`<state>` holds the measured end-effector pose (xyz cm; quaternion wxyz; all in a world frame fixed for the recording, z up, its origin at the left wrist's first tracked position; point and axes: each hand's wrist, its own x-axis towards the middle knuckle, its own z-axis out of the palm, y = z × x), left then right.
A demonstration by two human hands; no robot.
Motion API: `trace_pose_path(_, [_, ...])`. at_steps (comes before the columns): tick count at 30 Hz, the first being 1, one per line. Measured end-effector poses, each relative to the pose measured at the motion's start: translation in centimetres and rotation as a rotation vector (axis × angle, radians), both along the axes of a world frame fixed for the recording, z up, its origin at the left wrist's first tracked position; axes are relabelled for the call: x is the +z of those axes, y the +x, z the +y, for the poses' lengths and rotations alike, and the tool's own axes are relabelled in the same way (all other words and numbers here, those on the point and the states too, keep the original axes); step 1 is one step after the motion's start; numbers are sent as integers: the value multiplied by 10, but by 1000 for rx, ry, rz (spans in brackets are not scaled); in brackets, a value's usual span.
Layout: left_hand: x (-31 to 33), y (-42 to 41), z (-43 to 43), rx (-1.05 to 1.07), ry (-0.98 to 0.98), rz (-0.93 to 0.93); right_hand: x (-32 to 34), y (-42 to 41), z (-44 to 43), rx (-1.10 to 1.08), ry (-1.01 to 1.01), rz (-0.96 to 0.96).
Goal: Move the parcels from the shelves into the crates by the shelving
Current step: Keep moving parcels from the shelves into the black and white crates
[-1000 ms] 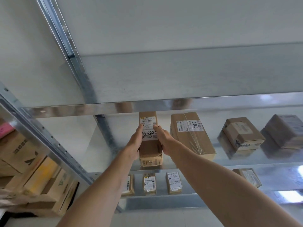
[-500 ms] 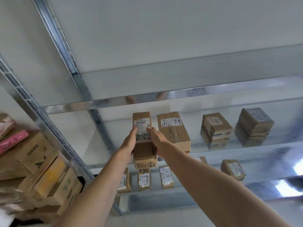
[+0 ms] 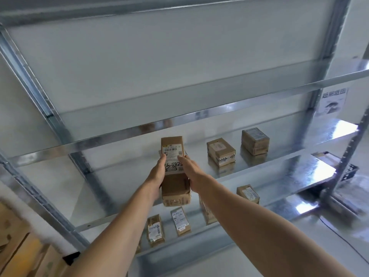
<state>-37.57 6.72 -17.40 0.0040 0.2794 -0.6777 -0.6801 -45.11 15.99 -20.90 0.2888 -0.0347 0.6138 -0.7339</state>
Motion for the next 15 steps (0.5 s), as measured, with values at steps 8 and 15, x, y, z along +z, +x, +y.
trace_pose_path(8, [1, -29, 48, -271, 0, 33, 2, 2, 69, -258, 4, 8])
trace_pose_path(15, [-24, -48, 118, -539, 35, 35, -12, 16, 142, -506, 15, -9])
